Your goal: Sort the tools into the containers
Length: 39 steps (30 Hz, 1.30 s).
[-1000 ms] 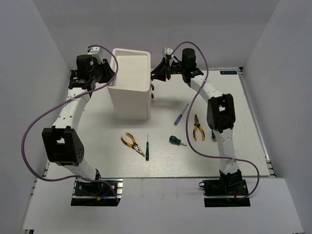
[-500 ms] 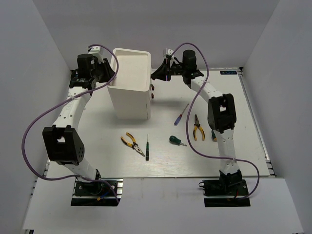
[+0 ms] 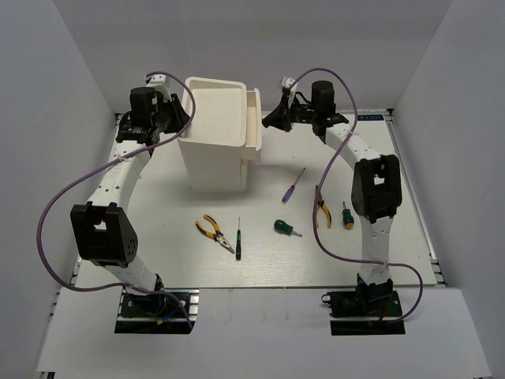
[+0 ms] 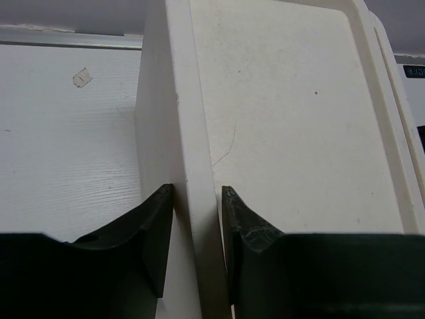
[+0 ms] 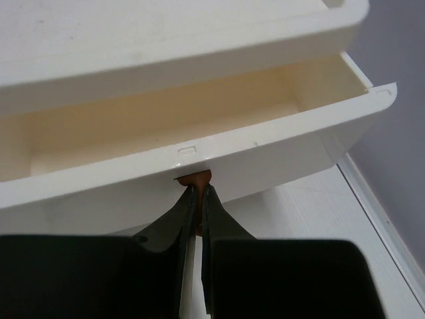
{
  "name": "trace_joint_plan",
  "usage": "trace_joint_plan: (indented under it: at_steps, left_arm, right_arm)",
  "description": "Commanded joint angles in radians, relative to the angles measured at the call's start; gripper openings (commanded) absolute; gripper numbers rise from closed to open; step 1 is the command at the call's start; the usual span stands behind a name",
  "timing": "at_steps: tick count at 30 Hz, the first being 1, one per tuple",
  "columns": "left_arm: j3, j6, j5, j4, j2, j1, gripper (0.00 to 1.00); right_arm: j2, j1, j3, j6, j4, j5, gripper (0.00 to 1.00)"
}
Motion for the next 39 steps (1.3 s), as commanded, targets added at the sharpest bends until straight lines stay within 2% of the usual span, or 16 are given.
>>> trace_joint_plan:
  at_steps: [1, 7, 8, 9, 10, 12, 22, 23, 24, 25, 26, 30, 31, 34, 35, 39]
  left_arm:
    - [-0.012, -0.001, 0.087, -0.003, -0.033, -0.012, 0.24]
    - [-0.012, -0.001, 0.100, 0.016, -0.033, -0.012, 0.24]
    - [-0.022, -0.001, 0.111, 0.026, -0.033, -0.012, 0.33]
    - [-0.022, -0.001, 0.111, 0.037, -0.033, -0.012, 0.43]
    - [-0.022, -0.010, 0.120, 0.037, -0.024, -0.012, 0.52]
    - [-0.022, -0.010, 0.133, 0.046, -0.024, -0.012, 0.73]
    - [0.158, 0.008, 0.079, 0.046, -0.013, -0.012, 0.84]
    - [0.159, 0.028, 0.079, 0.027, -0.030, -0.012, 0.74]
    - [0.169, 0.045, 0.064, 0.010, -0.047, -0.012, 0.30]
    - [0.169, 0.062, 0.038, -0.016, -0.070, -0.012, 0.11]
    - [0.160, 0.077, 0.038, -0.064, -0.127, -0.023, 0.00]
    - [0.003, 0.077, 0.018, -0.222, -0.301, -0.034, 0.00]
    - [-0.030, 0.062, 0.018, -0.266, -0.329, -0.034, 0.21]
    - [-0.171, 0.030, 0.006, -0.412, -0.439, -0.044, 0.56]
    - [-0.211, 0.021, -0.010, -0.429, -0.474, -0.044, 0.62]
    - [-0.378, -0.062, -0.041, -0.472, -0.617, -0.044, 0.76]
  right_arm:
    - [-0.046, -0.092, -0.054, -0.092, -0.085, 0.157, 0.00]
    - [-0.094, -0.126, -0.102, -0.149, -0.164, 0.148, 0.00]
    - [-0.107, -0.135, -0.108, -0.145, -0.161, 0.125, 0.00]
    - [-0.109, -0.142, -0.109, -0.098, -0.155, 0.061, 0.40]
    - [-0.112, -0.142, -0.108, -0.080, -0.158, 0.053, 0.63]
    - [-0.135, -0.145, -0.118, -0.074, -0.172, 0.047, 0.87]
    - [-0.313, -0.163, -0.215, -0.131, -0.543, 0.464, 0.90]
    - [-0.321, -0.168, -0.218, -0.140, -0.593, 0.443, 0.82]
    - [-0.331, -0.175, -0.221, -0.142, -0.723, 0.438, 0.59]
    - [-0.350, -0.169, -0.247, -0.163, -0.767, 0.459, 0.01]
    - [-0.362, -0.169, -0.269, -0.160, -0.799, 0.485, 0.00]
    - [-0.463, -0.146, -0.413, -0.122, -0.913, 0.597, 0.00]
    - [-0.462, -0.136, -0.445, -0.108, -0.927, 0.631, 0.00]
    - [-0.477, -0.116, -0.520, -0.103, -0.973, 0.691, 0.06]
    - [-0.477, -0.111, -0.554, -0.105, -0.968, 0.700, 0.31]
    - [-0.451, -0.099, -0.635, -0.116, -0.915, 0.757, 0.54]
